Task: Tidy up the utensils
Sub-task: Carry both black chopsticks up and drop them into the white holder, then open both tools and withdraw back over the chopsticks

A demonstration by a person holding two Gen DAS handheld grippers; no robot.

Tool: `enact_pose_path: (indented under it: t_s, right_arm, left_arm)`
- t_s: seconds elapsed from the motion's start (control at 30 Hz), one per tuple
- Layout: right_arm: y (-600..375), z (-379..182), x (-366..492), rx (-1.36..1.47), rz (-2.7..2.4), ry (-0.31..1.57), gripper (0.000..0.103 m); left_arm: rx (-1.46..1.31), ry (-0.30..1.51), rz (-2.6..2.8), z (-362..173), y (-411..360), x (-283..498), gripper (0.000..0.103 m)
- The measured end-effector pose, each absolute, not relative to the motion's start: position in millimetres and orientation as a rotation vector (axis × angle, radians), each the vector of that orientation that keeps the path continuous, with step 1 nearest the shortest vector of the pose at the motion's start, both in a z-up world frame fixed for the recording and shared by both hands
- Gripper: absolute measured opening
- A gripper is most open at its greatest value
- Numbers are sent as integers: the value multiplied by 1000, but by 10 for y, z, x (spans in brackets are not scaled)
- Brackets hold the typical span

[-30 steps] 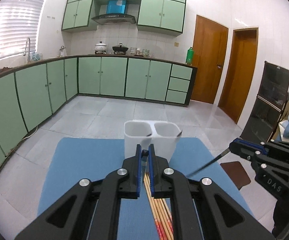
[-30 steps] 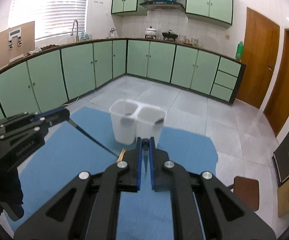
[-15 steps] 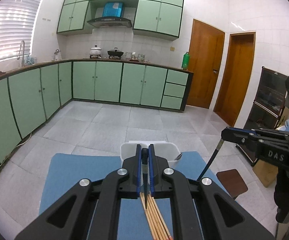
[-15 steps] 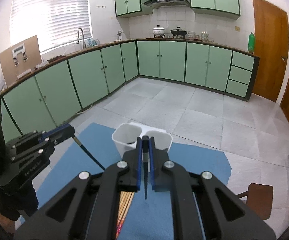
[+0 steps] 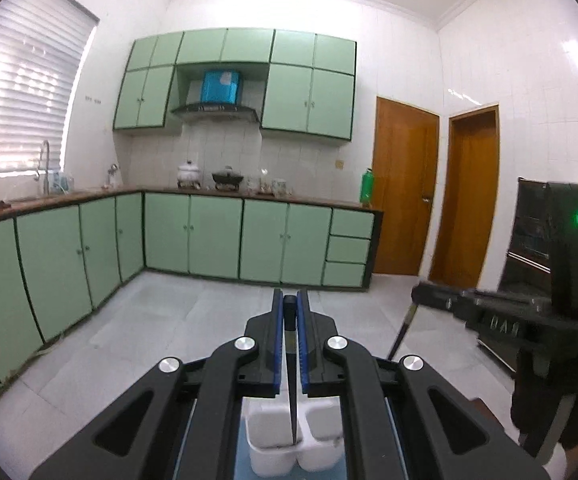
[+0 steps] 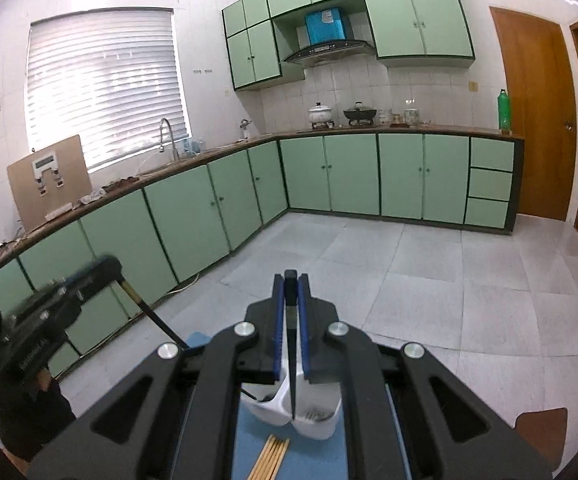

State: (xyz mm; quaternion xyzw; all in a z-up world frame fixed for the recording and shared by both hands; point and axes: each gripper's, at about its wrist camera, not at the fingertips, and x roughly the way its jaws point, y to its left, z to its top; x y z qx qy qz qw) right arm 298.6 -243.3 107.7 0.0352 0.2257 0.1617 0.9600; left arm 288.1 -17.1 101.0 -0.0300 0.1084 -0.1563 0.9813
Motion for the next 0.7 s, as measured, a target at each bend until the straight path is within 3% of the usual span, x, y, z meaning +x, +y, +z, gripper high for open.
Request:
enact_pose_path:
  t_s: [0.43, 0.63, 0.67, 0.7]
  right_arm:
    - [-2409, 1197, 2988, 22, 342, 387, 6]
    - [-2408, 849, 3222, 36, 311, 467, 6]
    - [-2409, 746, 3273, 33, 309, 503, 7]
    - [-2417, 658, 3302, 37, 306, 526, 8]
  left_arm:
    - [-47, 315, -288, 587, -310, 3376, 6]
    - [-38, 359, -291, 477, -355, 3447, 7]
    - [-31, 372, -294, 451, -367, 3452, 10]
    - [-23, 378, -294, 434, -376, 3444, 23]
